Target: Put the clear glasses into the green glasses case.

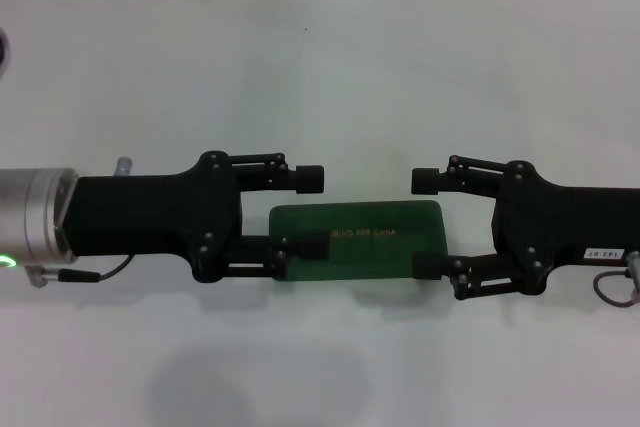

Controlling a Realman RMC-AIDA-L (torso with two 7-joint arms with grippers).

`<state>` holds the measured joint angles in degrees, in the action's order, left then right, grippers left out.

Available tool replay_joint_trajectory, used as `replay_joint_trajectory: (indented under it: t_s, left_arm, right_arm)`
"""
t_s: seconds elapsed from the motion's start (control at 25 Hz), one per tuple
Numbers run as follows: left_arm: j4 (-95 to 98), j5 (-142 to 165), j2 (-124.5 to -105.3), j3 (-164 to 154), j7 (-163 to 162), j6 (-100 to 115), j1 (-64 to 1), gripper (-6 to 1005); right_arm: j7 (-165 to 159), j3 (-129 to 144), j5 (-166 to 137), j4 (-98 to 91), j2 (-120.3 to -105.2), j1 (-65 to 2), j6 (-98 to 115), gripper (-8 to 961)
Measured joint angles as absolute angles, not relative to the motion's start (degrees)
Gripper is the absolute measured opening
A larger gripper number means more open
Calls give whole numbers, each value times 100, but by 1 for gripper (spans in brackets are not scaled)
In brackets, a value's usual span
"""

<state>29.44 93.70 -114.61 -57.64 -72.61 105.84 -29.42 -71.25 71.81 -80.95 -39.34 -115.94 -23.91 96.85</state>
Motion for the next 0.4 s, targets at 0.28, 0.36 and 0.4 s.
replay_joint_trajectory:
  t_s: [0.28,0.36,0.4]
  left_arm:
    - [2945,9384,-11457,-5765,-7264,10574,-2947,698]
    - [2944,9381,-11456,-5756,-7268,10554,-2950,698]
    - [2945,9376,-11458,-5727,-7276,10543,-2951,698]
  right_arm:
    - [-7127,7186,-8094,-3928,-11584,-2391,9646,874]
    - [-7121,7188,-8097,-3928,-11584,-2393,9629,874]
    - [-7117,7189,-8100,-3927,-11584,-2393,9619,874]
